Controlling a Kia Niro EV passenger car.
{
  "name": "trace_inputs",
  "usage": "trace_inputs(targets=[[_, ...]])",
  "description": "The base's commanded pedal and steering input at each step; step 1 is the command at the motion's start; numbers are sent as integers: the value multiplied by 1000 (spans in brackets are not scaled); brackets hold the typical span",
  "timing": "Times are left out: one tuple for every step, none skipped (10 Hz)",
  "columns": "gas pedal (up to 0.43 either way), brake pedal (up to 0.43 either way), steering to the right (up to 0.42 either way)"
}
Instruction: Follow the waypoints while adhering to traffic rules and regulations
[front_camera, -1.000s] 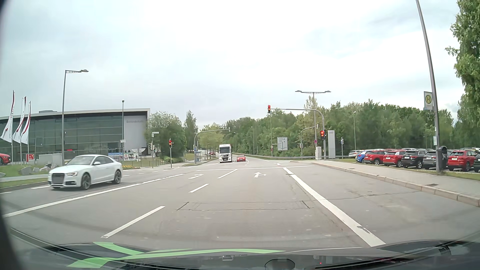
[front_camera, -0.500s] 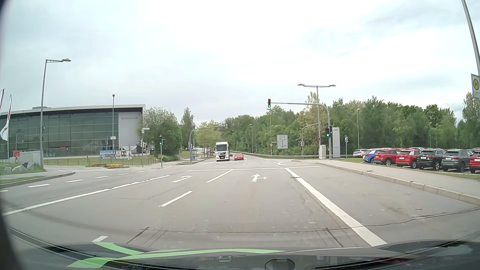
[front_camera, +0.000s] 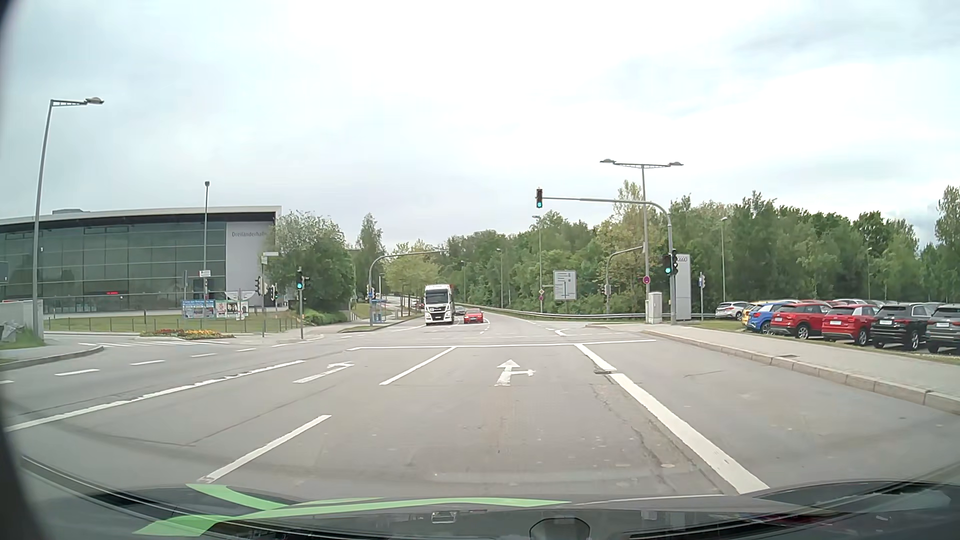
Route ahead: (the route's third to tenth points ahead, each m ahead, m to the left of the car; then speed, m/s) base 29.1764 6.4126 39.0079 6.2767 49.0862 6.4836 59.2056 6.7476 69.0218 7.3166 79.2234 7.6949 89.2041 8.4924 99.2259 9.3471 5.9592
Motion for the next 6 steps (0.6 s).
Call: trace_inputs(targets=[[0,30,4],[0,30,4],[0,37,4],[0,30,4],[0,18,4],[0,0,4]])
